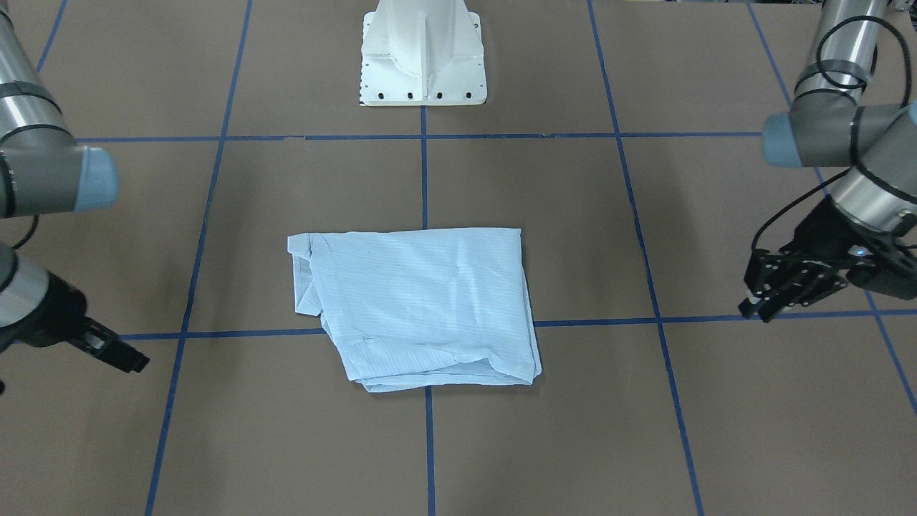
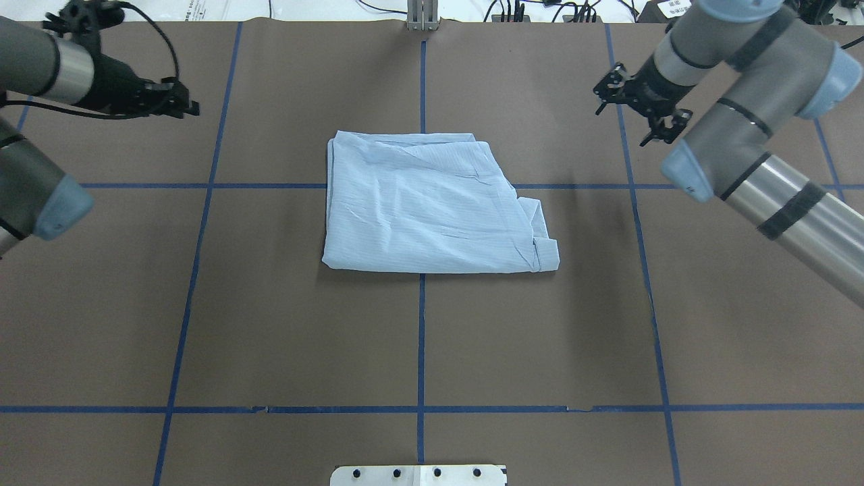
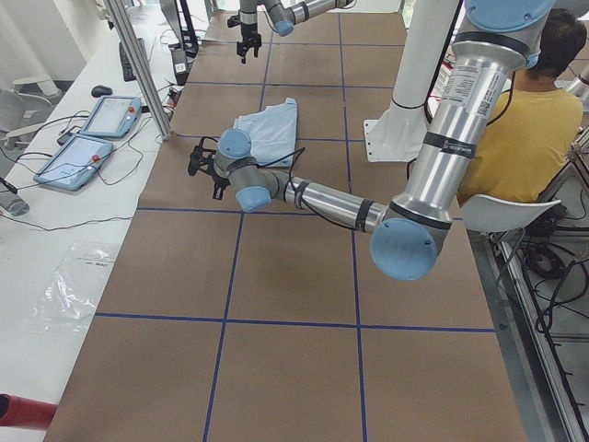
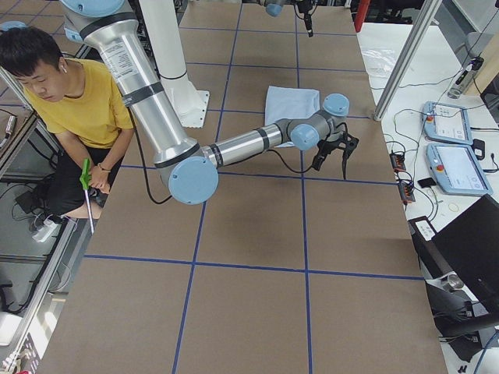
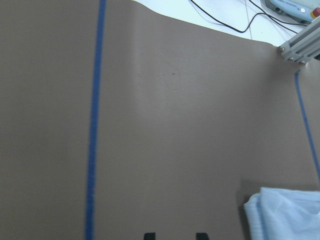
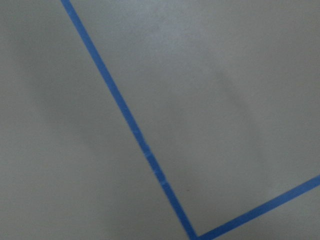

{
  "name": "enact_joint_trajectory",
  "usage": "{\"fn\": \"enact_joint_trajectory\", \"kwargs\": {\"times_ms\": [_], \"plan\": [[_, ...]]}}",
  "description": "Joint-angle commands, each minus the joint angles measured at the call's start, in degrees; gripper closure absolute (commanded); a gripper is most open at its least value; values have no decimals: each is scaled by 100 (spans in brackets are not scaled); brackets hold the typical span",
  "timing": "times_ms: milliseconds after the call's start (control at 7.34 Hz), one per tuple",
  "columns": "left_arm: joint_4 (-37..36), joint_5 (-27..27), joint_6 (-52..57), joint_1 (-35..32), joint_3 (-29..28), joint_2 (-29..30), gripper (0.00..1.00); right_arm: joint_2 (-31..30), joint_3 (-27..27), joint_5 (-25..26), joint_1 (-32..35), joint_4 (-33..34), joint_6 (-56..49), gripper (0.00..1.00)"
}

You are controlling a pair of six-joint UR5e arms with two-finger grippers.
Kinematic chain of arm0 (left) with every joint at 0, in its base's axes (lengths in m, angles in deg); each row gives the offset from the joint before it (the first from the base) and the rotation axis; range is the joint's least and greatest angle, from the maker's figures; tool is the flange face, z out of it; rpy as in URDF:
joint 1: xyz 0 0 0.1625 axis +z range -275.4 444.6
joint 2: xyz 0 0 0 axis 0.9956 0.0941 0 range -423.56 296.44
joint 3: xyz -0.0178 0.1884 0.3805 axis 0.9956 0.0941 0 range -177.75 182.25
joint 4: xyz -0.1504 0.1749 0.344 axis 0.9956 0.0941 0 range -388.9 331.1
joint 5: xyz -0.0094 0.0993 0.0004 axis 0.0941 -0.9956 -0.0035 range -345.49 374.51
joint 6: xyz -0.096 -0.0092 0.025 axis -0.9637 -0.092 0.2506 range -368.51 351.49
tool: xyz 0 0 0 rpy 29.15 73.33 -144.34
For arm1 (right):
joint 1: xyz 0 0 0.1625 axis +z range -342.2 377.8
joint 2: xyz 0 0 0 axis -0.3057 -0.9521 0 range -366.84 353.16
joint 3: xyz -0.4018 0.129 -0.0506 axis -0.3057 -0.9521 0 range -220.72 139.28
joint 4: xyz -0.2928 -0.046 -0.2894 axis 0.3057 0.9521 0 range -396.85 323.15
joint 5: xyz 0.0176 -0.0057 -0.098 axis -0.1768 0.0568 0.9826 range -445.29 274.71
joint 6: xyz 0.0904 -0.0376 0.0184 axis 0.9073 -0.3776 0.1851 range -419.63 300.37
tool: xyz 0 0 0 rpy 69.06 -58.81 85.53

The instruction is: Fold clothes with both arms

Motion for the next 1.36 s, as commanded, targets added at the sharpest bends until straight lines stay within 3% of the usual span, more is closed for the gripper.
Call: {"fn": "enact_joint_trajectory", "kwargs": {"times_ms": [0, 136, 273, 545, 681, 1226], "plan": [[-1100, 116, 2448, -882, 123, -296, 50, -734, 381, -165, 505, 696, -2234, 0], [-1829, 116, 3442, -1303, 228, -314, 41, -903, 549, -156, 908, 1502, -3628, 0], [-2315, 125, 4087, -1682, 368, -332, 0, -1131, 846, -130, 1199, 2162, -4660, 0], [-2575, 684, 4942, -2263, 466, -769, 0, -1946, 1338, -86, 1761, 2231, -5573, 0], [-2505, 748, 4999, -2300, 423, -945, 0, -2394, 1733, -86, 1834, 2204, -5776, 0], [-2950, 731, 4902, -2327, 826, -1281, 0, -3249, 2080, -147, 2062, 2039, -6223, 0]]}}
